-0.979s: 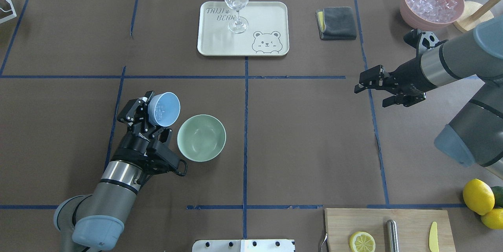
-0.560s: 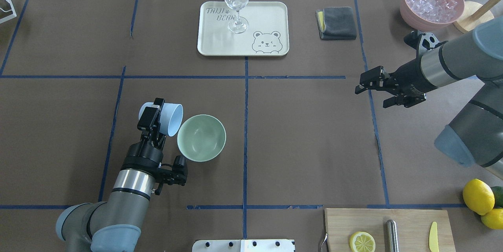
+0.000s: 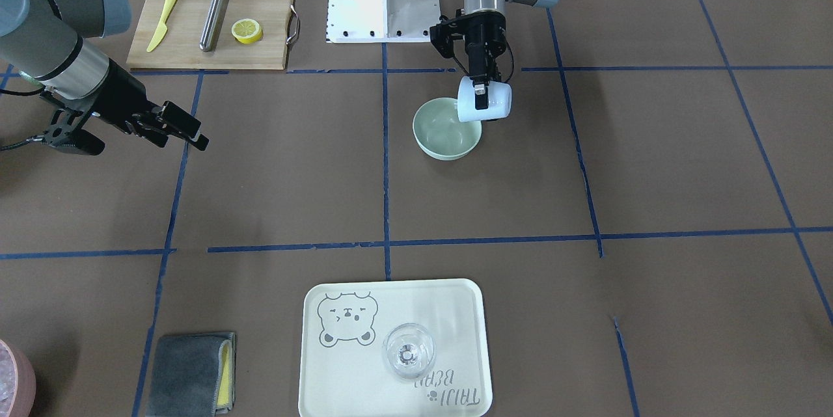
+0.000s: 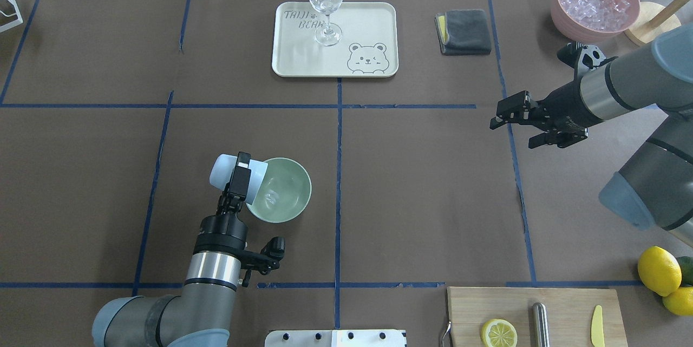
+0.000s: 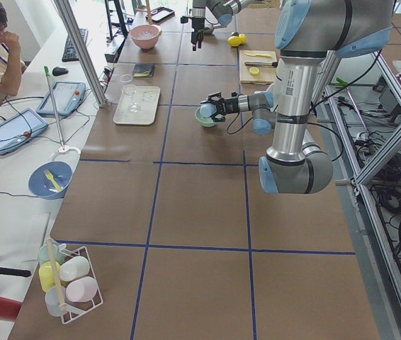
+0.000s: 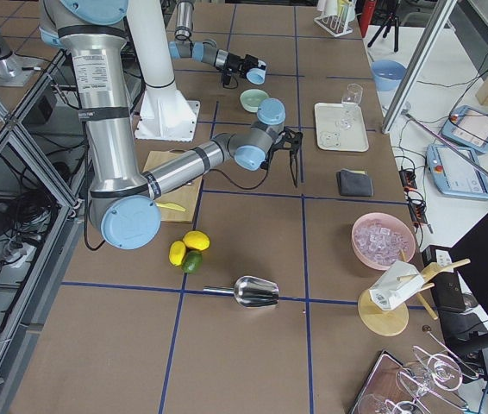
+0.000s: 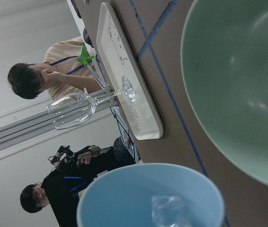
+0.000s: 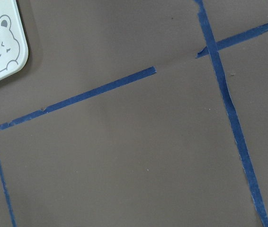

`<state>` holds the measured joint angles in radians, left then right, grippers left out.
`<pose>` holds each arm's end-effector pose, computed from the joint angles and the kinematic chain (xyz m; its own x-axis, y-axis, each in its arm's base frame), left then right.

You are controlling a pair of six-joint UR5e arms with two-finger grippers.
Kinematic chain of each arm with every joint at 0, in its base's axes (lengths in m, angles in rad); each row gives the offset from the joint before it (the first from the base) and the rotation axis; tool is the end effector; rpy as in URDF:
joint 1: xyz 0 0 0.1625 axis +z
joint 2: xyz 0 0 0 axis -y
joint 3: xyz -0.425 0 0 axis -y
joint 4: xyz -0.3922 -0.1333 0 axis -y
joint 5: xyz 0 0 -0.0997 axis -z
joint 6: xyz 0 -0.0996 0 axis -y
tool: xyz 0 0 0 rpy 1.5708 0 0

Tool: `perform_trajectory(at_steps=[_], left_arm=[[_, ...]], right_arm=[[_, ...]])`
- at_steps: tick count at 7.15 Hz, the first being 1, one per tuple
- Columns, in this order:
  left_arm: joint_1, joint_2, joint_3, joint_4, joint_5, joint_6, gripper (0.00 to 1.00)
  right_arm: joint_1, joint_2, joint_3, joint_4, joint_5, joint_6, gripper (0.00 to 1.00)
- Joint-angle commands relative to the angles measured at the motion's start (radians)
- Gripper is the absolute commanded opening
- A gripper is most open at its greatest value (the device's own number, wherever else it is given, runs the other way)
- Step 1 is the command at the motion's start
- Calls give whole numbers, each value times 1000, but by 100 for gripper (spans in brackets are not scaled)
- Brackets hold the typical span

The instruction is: Pour ice into bowl

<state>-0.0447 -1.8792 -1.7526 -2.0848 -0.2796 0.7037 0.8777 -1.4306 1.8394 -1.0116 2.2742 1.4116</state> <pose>0.5409 -0.2535 0.3134 0.2802 0.1981 0.9393 -0.9410 -0.1367 0.3095 -0.2910 -0.4582 0.3884 0.3967 0.2884 0.8715 -0.1857 0.9549 -0.2315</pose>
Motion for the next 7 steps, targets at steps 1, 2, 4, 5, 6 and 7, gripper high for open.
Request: perform_trajectory(at_steps=[1,2,4,5,6,7], left_arm=[[19,-5,16,57,25,0,0],[22,-5,16,57,25,0,0],[22,-6,-5,57,25,-6,0],[19,-6,-25,51,25,-12,0],[8,-1,-27,46,23,-56,0],[-9,6,-27,48,11,-113,0]], right_arm=[[0,-4,0,-1,1,0,100],[0,-2,1,1,1,0,100],[0,4,4,1,-1,0,100],[3,7,7,1,1,0,100],[6,10,9,1,1,0,100],[9,10,12,2,1,0,100]])
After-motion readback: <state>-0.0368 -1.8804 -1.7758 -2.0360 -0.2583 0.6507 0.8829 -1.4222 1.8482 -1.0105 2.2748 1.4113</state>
